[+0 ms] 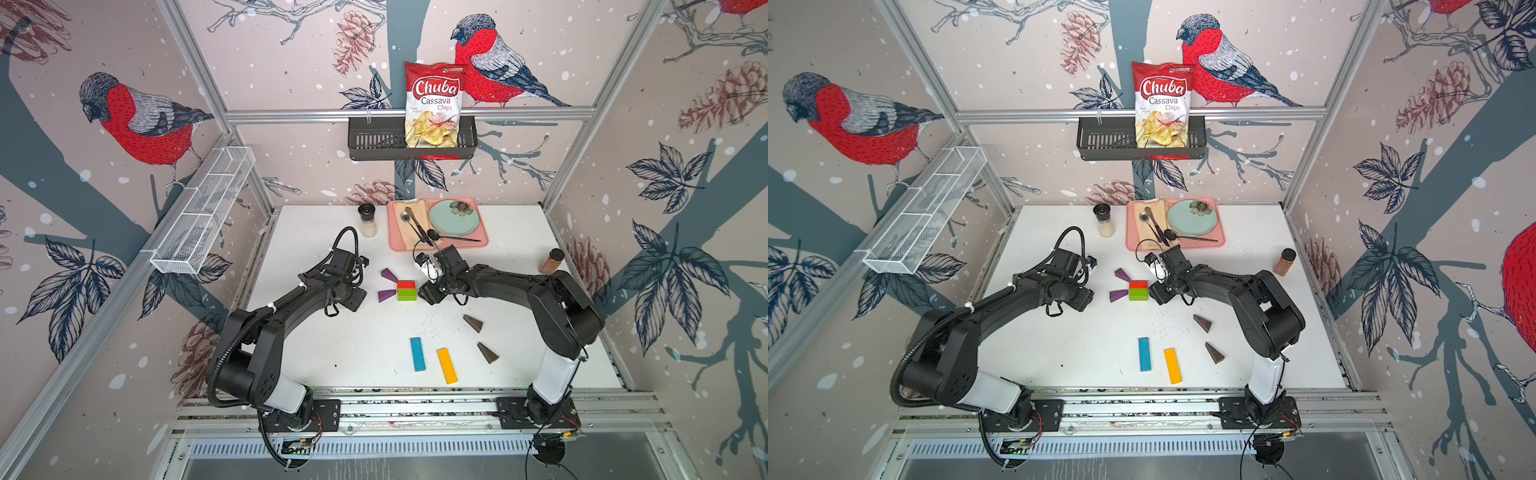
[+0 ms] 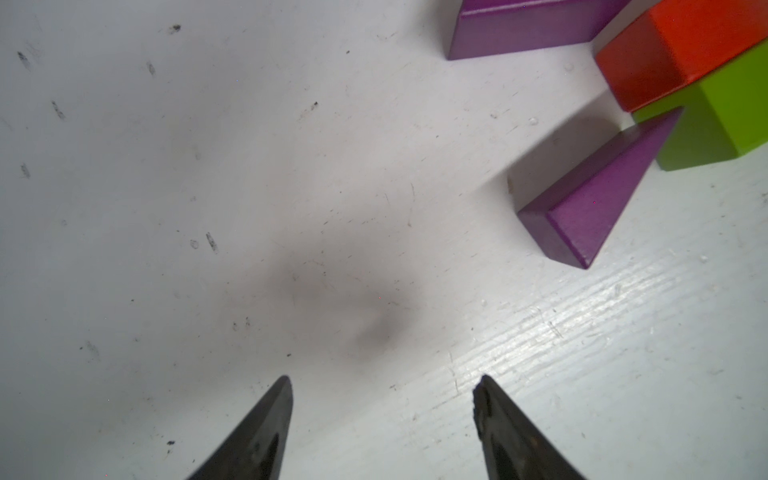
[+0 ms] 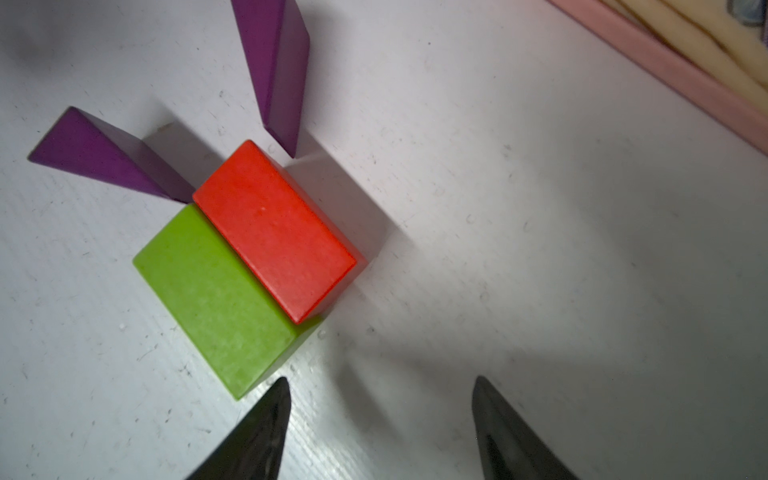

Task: Assemble a small pinwheel with building blocks
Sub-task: Adjust the building block at the center of the board.

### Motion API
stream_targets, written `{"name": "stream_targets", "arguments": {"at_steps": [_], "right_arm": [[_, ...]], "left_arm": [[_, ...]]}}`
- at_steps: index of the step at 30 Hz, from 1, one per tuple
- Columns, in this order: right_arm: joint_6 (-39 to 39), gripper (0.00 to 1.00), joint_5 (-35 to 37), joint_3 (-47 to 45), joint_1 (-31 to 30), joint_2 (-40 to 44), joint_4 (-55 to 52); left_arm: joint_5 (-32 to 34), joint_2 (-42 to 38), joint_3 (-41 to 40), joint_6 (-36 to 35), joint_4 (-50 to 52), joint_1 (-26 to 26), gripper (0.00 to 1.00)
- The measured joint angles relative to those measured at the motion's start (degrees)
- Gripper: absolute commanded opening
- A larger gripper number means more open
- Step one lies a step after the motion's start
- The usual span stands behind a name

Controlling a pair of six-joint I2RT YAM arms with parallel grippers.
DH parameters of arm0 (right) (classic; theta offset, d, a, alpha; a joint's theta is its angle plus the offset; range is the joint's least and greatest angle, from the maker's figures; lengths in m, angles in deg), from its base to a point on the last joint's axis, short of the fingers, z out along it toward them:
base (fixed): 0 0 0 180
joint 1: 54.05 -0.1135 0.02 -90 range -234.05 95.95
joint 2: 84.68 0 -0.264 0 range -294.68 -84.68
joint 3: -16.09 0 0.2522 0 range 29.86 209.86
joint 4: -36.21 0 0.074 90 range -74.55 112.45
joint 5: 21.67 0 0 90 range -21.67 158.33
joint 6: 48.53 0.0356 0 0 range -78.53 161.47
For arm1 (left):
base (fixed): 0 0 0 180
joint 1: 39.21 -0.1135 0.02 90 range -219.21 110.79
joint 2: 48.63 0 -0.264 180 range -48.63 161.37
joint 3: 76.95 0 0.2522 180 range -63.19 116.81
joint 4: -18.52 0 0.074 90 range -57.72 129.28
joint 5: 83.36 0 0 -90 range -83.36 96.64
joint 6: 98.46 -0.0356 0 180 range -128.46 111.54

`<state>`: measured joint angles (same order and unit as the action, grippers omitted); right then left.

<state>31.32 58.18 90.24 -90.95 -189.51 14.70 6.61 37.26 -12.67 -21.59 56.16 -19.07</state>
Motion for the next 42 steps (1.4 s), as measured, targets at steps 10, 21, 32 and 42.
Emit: {"name": "stream_targets", "arguments": {"at_steps": [10, 21, 32, 42], "right_arm": [[0.0, 0.7, 0.0, 0.3, -0.1, 0.0, -0.1], [0.0, 0.71, 0.5, 0.8, -0.2, -0.1, -0.2], [1.0, 0.71, 0.6, 0.0, 0.3, 0.9, 0.0], [0.8, 0.71, 0.5, 0.7, -0.1, 0.5, 0.0]], "left_arm": [[0.0, 0.1, 0.2, 0.0, 0.0, 0.0, 0.69], [0.0, 0.8, 0.6, 0.0, 0.3, 0.0, 0.69], [-0.4, 1.5, 0.9, -0.1, 0.8, 0.0, 0.69], [-0.5, 1.5, 0.9, -0.3, 0.9, 0.0, 0.68]]}}
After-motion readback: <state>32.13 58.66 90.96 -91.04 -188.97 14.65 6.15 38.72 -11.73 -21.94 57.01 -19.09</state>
